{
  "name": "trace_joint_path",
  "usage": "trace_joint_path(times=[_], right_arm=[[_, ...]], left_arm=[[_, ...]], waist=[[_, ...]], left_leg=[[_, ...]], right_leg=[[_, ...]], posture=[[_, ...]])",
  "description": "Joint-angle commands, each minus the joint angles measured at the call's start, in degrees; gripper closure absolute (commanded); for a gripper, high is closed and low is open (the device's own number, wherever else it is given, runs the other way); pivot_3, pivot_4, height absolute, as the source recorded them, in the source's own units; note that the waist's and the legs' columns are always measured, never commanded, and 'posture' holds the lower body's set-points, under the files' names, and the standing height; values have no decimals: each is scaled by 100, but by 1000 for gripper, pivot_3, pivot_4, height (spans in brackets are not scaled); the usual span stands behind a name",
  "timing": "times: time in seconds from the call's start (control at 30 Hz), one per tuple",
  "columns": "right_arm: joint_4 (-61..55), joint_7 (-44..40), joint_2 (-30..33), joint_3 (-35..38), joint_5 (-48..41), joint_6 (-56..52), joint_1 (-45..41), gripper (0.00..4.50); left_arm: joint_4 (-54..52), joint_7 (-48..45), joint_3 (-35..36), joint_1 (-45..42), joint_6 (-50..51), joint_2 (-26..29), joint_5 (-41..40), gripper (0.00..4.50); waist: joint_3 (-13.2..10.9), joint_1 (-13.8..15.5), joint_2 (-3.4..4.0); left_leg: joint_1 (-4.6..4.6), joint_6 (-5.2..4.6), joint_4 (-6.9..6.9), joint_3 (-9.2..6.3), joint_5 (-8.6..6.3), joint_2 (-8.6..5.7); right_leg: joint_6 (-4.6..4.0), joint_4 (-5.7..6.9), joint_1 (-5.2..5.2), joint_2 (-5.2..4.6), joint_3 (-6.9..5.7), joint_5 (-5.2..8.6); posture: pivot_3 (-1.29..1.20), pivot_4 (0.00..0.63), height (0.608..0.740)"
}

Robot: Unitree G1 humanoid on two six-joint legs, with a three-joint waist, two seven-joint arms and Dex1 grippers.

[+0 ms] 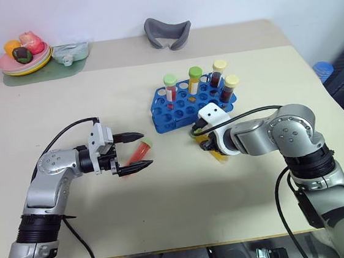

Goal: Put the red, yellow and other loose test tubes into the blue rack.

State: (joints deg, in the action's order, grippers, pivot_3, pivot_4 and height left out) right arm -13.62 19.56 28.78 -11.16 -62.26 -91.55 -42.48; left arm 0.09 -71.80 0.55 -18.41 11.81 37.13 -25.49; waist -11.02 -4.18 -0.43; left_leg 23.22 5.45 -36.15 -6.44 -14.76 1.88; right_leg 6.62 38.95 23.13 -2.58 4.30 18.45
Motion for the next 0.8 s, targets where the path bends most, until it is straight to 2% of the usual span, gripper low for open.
trace_joint_path(times=[0.03,0.17,0.23,0.33,0.37,0.43,0.67,0.8], right_arm=[[-381,-404,-154,257,-33,-95,99,3670],[-1055,-1034,-302,1335,-475,434,323,3670],[-1294,-1222,-467,1949,-990,880,491,3670],[-1695,-1813,-738,2387,-803,2065,756,3670],[-1749,-2288,-906,2472,-605,2693,853,3670],[-1665,-2947,-1017,2344,370,4019,995,3670],[-203,-4068,-1746,1873,2496,7216,1234,3670],[1174,-4654,-2339,1851,3142,9015,1121,3670]], left_arm=[[-127,35,41,-20,-74,-7,-30,123],[-125,67,59,-5,-73,-12,-37,123],[-124,94,70,24,-60,-14,-47,123],[-133,149,88,52,-41,-31,-63,123],[-122,169,86,49,-43,-45,-57,123],[-111,212,84,43,-60,-77,-49,123],[-134,388,138,10,-33,-184,-81,123],[-220,523,177,77,14,-217,-118,123]], waist=[[0,6,1],[-5,25,5],[-5,27,5],[-5,26,4],[-5,25,4],[-6,12,6],[-5,13,6],[-6,6,8]], left_leg=[[0,0,0,0,0,0],[13,0,2,-2,0,-1],[15,0,1,-1,0,-2],[14,0,2,-2,0,-1],[14,0,1,-2,0,-1],[12,0,2,-1,0,-1],[7,3,2,-1,2,-1],[5,9,2,1,5,-2]], right_leg=[[0,0,1,0,0,0],[0,-1,11,-2,-1,1],[1,-3,12,-4,-1,0],[1,-3,10,-4,-3,1],[1,-3,11,-3,-3,1],[2,-3,11,-2,-2,1],[2,0,8,-2,-2,0],[1,3,9,-2,-1,0]], posture=[[0,150,740],[0,150,740],[0,150,740],[0,150,740],[0,150,740],[0,150,740],[0,150,740],[0,150,740]])
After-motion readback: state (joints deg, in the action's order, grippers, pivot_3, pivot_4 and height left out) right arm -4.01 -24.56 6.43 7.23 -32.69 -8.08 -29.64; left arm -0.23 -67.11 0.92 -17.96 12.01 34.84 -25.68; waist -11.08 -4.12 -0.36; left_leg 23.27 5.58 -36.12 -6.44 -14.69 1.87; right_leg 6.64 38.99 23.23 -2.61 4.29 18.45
